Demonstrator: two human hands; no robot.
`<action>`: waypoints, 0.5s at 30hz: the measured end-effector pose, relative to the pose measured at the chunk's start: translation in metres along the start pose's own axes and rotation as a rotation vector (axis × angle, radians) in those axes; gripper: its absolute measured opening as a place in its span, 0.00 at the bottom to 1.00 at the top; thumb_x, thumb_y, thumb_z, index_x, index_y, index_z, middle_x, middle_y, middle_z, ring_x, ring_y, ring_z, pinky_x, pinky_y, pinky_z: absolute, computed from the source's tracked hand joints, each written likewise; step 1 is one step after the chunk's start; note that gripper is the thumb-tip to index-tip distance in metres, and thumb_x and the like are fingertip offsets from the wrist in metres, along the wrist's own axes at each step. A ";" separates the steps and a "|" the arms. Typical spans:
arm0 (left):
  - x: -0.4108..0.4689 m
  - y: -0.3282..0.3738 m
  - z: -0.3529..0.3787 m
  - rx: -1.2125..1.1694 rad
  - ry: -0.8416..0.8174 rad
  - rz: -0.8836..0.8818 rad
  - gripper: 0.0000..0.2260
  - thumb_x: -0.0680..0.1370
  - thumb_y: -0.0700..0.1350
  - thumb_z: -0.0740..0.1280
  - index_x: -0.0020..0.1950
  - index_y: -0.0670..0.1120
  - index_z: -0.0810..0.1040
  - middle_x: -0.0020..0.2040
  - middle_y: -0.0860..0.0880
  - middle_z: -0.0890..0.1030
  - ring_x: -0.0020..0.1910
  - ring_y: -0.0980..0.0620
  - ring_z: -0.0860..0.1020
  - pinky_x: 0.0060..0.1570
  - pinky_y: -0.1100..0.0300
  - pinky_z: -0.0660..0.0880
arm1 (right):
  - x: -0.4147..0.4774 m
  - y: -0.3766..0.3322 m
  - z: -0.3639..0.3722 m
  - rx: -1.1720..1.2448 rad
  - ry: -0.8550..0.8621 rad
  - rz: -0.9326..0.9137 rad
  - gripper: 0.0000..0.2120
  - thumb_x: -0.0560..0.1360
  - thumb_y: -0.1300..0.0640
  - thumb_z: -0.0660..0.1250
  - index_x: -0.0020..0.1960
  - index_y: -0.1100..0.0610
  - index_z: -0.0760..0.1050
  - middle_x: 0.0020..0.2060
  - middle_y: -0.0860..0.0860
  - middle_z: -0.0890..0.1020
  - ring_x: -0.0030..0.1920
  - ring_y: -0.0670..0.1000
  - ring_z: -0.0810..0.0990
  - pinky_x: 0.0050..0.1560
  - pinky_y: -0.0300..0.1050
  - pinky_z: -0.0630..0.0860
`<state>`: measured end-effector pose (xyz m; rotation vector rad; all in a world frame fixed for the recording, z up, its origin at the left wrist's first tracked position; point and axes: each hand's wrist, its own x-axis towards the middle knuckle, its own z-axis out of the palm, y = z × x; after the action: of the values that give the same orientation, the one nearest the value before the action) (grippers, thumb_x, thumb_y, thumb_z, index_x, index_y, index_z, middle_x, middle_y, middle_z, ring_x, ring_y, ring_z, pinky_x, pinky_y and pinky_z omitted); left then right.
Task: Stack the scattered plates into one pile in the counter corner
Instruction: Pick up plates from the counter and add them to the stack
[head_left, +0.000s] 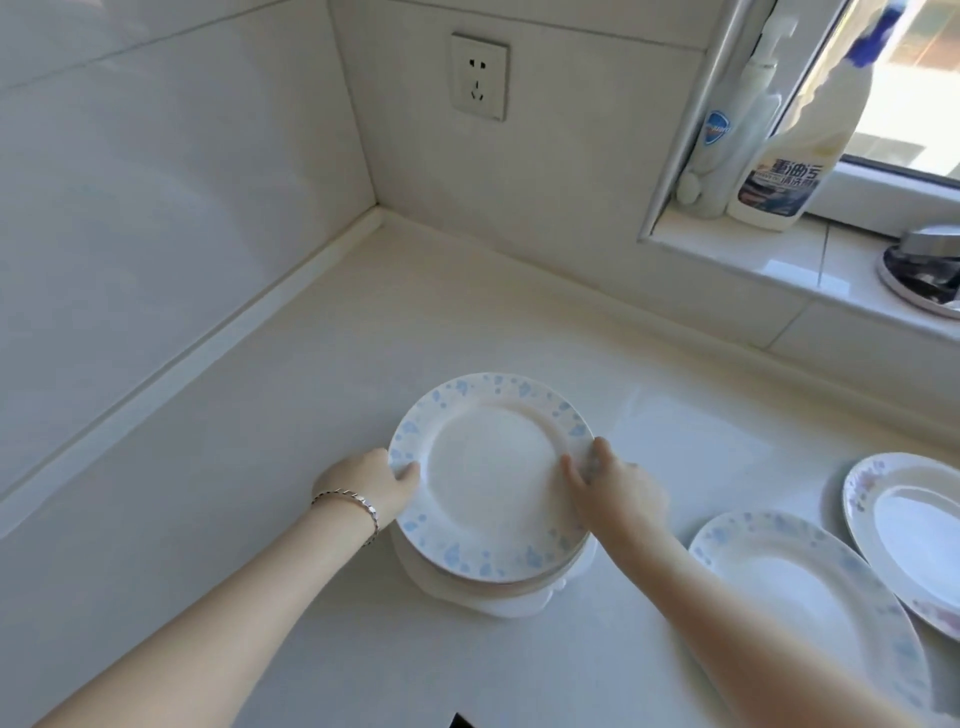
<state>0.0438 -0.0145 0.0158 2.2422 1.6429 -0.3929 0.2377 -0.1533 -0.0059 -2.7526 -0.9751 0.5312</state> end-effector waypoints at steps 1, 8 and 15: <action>0.002 0.001 0.001 0.015 0.033 -0.010 0.17 0.77 0.57 0.53 0.49 0.45 0.71 0.45 0.46 0.77 0.44 0.45 0.75 0.40 0.59 0.68 | 0.003 -0.001 0.000 -0.016 0.012 -0.003 0.22 0.77 0.41 0.53 0.61 0.55 0.68 0.54 0.57 0.79 0.57 0.59 0.76 0.54 0.49 0.71; 0.014 0.026 0.014 -0.930 0.019 -0.166 0.20 0.79 0.53 0.52 0.67 0.45 0.68 0.64 0.43 0.75 0.61 0.42 0.74 0.60 0.53 0.69 | 0.020 -0.015 0.014 0.695 -0.056 0.069 0.28 0.78 0.49 0.59 0.74 0.57 0.59 0.70 0.55 0.69 0.69 0.55 0.68 0.68 0.46 0.65; 0.017 0.024 0.026 -0.858 0.029 -0.171 0.21 0.81 0.53 0.50 0.73 0.47 0.63 0.70 0.43 0.70 0.67 0.43 0.70 0.63 0.52 0.66 | 0.015 -0.011 0.016 0.839 -0.091 0.112 0.22 0.79 0.52 0.58 0.72 0.51 0.62 0.64 0.50 0.76 0.63 0.52 0.74 0.60 0.42 0.69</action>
<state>0.0708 -0.0177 -0.0121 1.4741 1.5954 0.2760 0.2362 -0.1339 -0.0216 -2.0354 -0.4463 0.8505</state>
